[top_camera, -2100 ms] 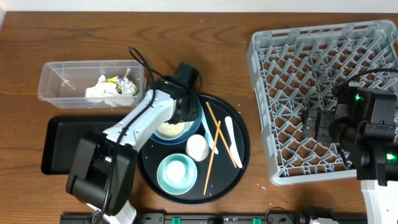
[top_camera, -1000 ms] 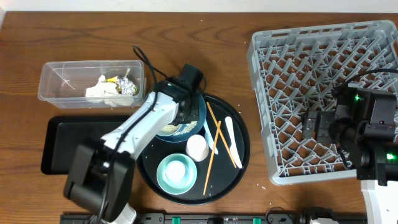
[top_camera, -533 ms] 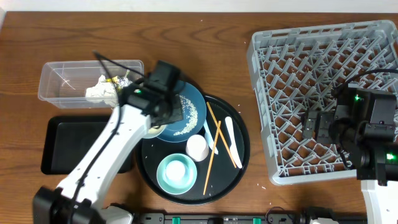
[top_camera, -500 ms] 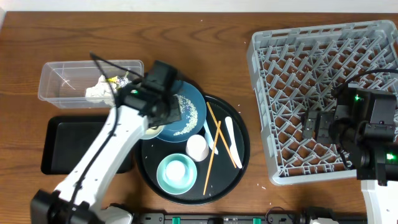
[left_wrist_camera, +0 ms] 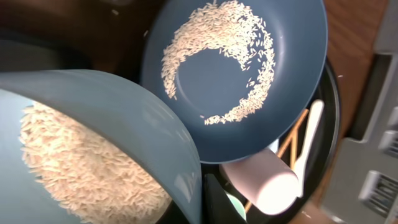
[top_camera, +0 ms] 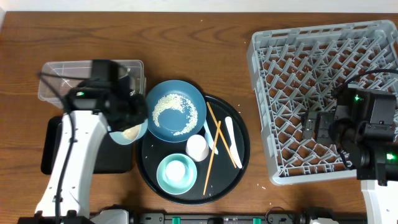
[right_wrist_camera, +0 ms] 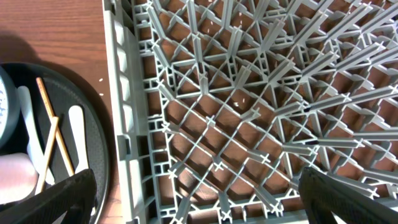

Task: Sort waste into correct bins and load items into the dishwasher rack
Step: 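Tip the light-blue bowl over the black tray to pour out rice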

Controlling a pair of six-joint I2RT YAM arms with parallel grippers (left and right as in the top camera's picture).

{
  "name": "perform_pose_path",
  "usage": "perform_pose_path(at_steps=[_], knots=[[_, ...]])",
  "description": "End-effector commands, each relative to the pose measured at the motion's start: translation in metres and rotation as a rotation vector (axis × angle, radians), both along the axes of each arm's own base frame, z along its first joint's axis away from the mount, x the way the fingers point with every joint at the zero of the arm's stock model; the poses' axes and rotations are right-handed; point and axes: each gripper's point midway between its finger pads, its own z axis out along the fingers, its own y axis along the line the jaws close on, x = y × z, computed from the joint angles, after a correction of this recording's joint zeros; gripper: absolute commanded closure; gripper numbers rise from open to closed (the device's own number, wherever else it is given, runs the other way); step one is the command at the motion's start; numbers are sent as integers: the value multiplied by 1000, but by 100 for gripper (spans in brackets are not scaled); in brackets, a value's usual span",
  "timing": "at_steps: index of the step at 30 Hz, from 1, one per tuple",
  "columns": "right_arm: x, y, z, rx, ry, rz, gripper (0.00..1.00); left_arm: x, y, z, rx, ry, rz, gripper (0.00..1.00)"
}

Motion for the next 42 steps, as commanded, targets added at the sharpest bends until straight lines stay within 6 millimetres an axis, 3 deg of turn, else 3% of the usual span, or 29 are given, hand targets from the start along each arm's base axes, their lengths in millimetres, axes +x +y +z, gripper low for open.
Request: perform_pose_path(at_steps=[1,8,21,34,42], knots=[[1,2,7,9,-16,3,1,-5,-1,8,-140,-49,-60,94],[0,2,7,9,-16,3,1,-7,20,16,-361,-153,-45,94],[1,2,7,9,-18,3,1,-11,79,37,-745,-479,206,94],[0,2,6,9,-15,3,1,-11,77,69,-878,-658,152,94],[0,2,6,9,-15,3,1,-11,77,69,-882,-658,154,94]])
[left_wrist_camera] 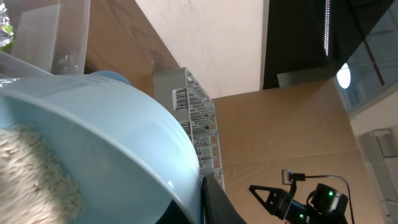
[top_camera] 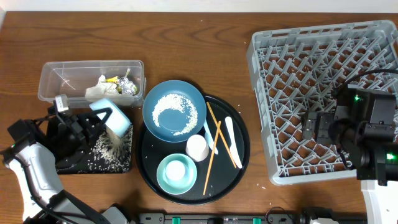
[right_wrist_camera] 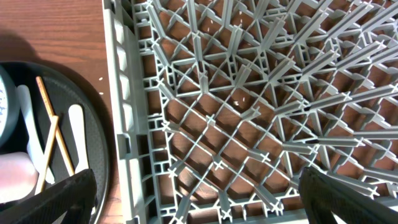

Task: Sort waste into correct bins and load items into the dishwasher rack
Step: 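Tip the light-blue bowl over the black tray to pour out rice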

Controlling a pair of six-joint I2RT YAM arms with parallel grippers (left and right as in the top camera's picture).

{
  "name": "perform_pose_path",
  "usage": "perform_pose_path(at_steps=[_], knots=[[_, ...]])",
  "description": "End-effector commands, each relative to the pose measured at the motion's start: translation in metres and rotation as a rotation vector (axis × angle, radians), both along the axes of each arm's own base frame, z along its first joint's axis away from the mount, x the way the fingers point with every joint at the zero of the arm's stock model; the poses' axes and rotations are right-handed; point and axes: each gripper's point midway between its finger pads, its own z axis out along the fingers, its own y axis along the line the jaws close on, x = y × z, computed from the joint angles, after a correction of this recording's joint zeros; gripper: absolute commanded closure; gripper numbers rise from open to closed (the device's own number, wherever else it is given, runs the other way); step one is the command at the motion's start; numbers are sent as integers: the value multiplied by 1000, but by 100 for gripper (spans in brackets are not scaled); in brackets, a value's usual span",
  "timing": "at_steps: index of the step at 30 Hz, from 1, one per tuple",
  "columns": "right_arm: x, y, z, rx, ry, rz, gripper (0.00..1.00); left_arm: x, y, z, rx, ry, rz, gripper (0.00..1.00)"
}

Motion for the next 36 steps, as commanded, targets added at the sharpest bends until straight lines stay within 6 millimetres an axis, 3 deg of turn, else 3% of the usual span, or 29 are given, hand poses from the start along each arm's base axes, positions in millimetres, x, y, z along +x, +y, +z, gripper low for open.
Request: perform_pose_path(at_steps=[1,14,23,27,29,32,36], knots=[[1,2,7,9,-17,3,1,-1,0,10,-5,-67,0,94],[1,2,7,9,-17,3,1,-3,22,9,9,-66,79,94],[1,2,7,9,-18,3,1,-4,33,-14,52,45,115,94],[1,2,7,9,-18,3,1,-7,38,-37,108,168,128,94],[1,2,7,9,-18,3,1,-6,37,-33,76,159,129,94],[1,2,7,9,-17,3,1,-3,32,4,-10,-61,109,94],[0,2,6,9,-15,3,1,-3,34,-2,26,-48,111,94]])
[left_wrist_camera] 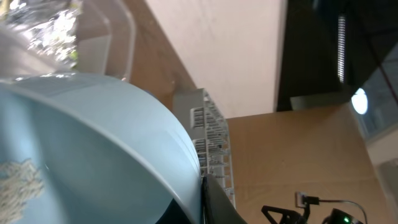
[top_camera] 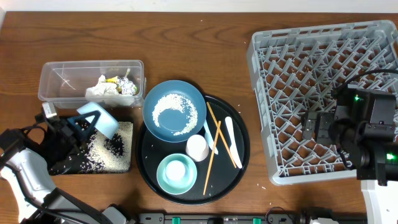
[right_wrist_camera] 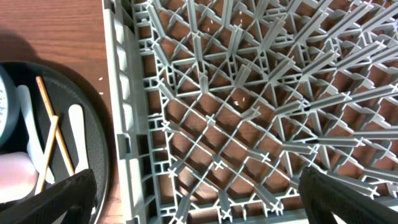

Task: Sort waste into correct bins and load items into the dishwasher rack
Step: 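Tip the light-blue bowl over the black tray to pour out rice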

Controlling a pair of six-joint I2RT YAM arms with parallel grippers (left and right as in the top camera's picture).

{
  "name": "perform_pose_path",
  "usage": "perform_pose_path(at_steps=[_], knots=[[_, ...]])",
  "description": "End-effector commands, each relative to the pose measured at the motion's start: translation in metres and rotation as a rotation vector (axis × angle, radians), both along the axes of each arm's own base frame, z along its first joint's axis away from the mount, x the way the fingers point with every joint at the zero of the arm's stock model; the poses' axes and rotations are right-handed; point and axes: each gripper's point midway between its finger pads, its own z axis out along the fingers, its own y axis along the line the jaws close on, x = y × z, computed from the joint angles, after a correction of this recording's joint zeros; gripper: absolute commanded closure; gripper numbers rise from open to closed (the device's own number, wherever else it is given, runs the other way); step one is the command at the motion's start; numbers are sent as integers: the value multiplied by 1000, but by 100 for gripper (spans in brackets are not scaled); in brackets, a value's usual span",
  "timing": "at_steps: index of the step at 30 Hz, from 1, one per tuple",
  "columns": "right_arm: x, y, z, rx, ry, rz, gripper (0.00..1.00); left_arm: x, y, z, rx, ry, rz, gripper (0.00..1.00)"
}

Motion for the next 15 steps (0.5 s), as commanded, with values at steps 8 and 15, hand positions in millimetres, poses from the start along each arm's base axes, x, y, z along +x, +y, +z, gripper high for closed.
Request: perform_pose_path(at_steps=[8,15], knots=[[1,2,7,8,-18,4,1,0,3,3,-5,-45,5,94],[0,2,6,9,-14,4,1,0,5,-5,1,-11,10,94]])
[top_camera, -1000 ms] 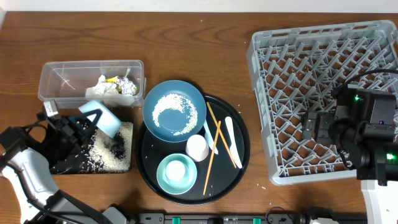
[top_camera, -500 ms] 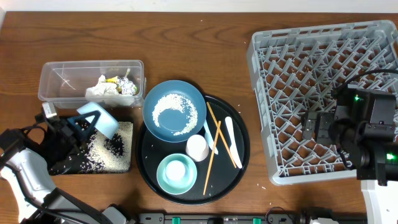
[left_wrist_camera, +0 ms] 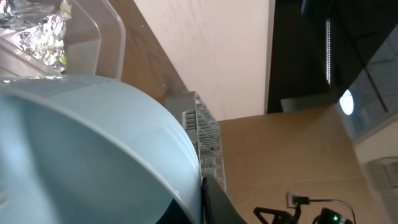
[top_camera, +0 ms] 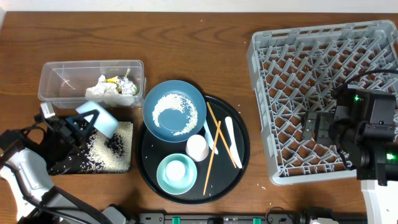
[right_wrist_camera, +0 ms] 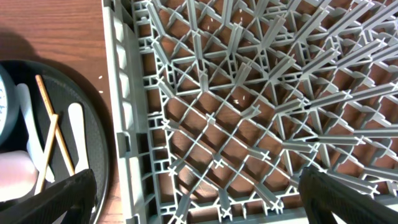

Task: Sort waste into correct bins and load items into the dishwasher rack

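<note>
My left gripper (top_camera: 83, 124) is shut on the rim of a light blue bowl (top_camera: 101, 118), held tipped on its side over the black bin (top_camera: 62, 163). Rice lies spread in that bin. In the left wrist view the bowl (left_wrist_camera: 93, 143) shows no rice inside, with one dark finger (left_wrist_camera: 215, 203) against its rim. The right gripper (right_wrist_camera: 199, 193) hangs open over the grey dishwasher rack (top_camera: 323, 74), with nothing between its fingers. A dark blue plate (top_camera: 174, 111) with rice leans on the black tray (top_camera: 244, 149).
The clear bin (top_camera: 62, 78) behind the black one holds crumpled paper and foil. On the tray lie a teal bowl (top_camera: 176, 173), a pink cup (top_camera: 197, 147), chopsticks (top_camera: 213, 149) and a white spoon (top_camera: 231, 140). Stray rice grains lie on the wood under the rack.
The last grains seen in the tipped bowl are gone from it. The bowl and left arm have barely shifted. The right arm has not moved.
First my left gripper held the bowl, full of rice, beside the dark blue plate. Then the bowl was tipped over the black bin with rice falling out. Later the rice lay in the bin, and now the bowl shows none.
</note>
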Controlling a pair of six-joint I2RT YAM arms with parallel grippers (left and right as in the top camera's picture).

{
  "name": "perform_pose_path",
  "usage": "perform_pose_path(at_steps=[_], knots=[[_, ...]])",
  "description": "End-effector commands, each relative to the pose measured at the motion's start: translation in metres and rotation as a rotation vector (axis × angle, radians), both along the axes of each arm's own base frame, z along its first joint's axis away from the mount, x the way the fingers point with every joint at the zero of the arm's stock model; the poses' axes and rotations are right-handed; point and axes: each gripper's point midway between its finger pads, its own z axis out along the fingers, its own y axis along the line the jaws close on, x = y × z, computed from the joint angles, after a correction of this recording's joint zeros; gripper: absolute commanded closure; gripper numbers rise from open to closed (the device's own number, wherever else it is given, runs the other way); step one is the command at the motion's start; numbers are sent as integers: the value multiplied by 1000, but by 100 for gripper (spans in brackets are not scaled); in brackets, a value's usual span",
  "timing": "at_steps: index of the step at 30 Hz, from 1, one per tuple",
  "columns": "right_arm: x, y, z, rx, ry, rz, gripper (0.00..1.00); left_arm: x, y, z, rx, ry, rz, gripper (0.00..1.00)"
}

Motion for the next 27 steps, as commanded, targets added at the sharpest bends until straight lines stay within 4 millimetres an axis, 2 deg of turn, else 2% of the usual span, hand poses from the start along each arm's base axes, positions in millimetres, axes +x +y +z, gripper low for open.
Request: perform_pose_path(at_steps=[1,2,3,4,5,7,8,9,12,15,19,23,27], knots=[[1,2,7,9,-20,3,1,-1,5,-16,45,58,11,94],[2,2,8,8,-22,3,1,0,4,-14,-10,79,17,94],[2,2,8,8,-23,3,1,0,2,1,-65,11,10,94],[2,2,8,8,-24,3,1,0,0,5,-75,-8,6,94],[2,2,8,8,-23,4,1,0,1,4,-37,-33,3,94],[2,2,8,8,-23,4,1,1,6,-12,23,37,14,94],[2,2,8,8,-23,4,1,1,5,-9,-17,51,17,94],[2,2,8,8,-23,4,1,1,3,6,-59,-27,9,94],[2,2,8,8,-23,4,1,3,6,-1,-4,-16,11,94],[2,2,8,8,-23,4,1,3,6,7,-58,-26,12,94],[2,2,8,9,-23,4,1,3,5,10,-59,-25,10,94],[2,2,8,9,-24,4,1,8,2,23,-34,-42,-12,94],[2,2,8,9,-23,4,1,18,-1,22,50,66,-24,94]])
